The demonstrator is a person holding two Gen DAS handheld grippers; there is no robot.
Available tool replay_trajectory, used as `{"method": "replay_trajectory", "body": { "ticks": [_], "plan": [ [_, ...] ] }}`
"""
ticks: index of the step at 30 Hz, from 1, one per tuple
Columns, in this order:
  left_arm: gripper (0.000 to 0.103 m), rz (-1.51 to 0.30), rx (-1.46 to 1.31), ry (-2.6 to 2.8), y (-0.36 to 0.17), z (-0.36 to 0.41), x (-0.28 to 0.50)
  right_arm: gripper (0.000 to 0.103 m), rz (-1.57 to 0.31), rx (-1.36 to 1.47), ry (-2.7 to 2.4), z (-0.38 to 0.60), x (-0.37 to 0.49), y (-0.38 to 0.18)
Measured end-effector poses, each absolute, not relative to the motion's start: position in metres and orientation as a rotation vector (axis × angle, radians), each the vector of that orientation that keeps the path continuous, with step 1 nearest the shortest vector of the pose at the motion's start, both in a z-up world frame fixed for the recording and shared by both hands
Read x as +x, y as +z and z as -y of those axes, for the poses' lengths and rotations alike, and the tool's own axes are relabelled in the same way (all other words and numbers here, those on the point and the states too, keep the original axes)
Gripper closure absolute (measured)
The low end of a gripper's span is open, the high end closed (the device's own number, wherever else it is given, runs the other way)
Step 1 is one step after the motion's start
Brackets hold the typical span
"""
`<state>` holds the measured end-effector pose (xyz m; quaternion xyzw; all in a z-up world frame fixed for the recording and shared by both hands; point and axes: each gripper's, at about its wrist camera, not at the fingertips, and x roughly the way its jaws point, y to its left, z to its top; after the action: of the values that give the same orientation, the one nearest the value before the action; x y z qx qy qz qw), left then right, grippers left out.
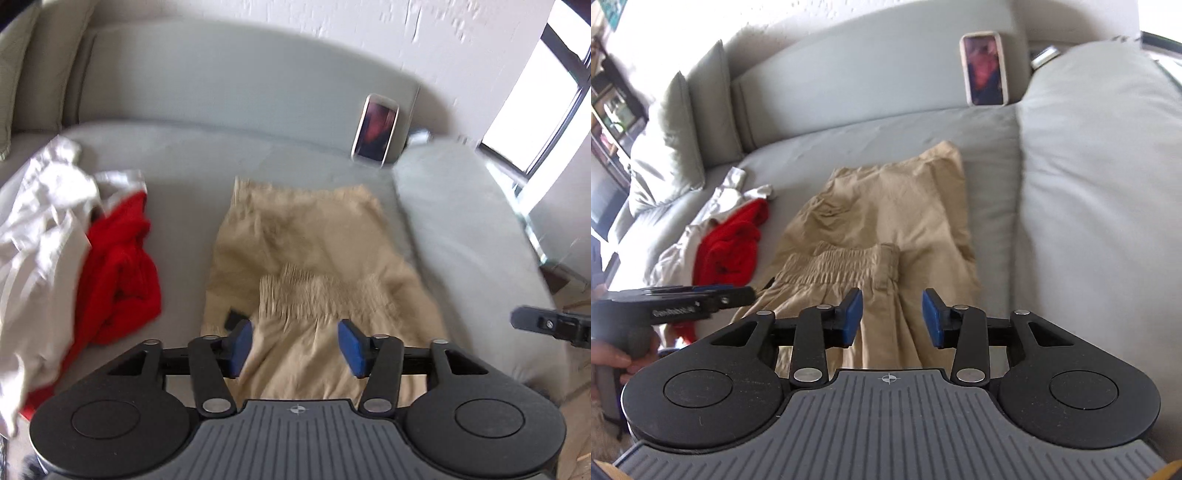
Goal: Fold clothes
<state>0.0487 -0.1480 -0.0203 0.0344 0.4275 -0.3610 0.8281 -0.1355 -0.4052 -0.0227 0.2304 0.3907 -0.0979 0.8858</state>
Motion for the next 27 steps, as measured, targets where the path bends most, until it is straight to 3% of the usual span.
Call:
{"method": "replay_trajectory", "body": {
  "ticks": [3,6,12,27],
  "plan": [
    [0.036,-0.831,0.052,-0.792,0.0,0.15,0.05,0.049,-0.757,0.483,-0.224,0.41,-0.154,0.001],
    [0.034,-0.822,0.064,-0.797,0.006,0.166,0.06,0.036,-0.729,0.458,-0.265,0.417,-0.155,0.012],
    [0.035,-0.986,0.062,-0.746,-0.018,0.206,0.106,0.036,-0.774,0.546,-0.267,0.455,-0.123,-0.007],
    [0.035,-1.162,-0.108,-0.632,-0.139,0.248,0.262,0.038,-0.852,1.014,-0.204,0.564,0.01,-0.15]
  ]
}}
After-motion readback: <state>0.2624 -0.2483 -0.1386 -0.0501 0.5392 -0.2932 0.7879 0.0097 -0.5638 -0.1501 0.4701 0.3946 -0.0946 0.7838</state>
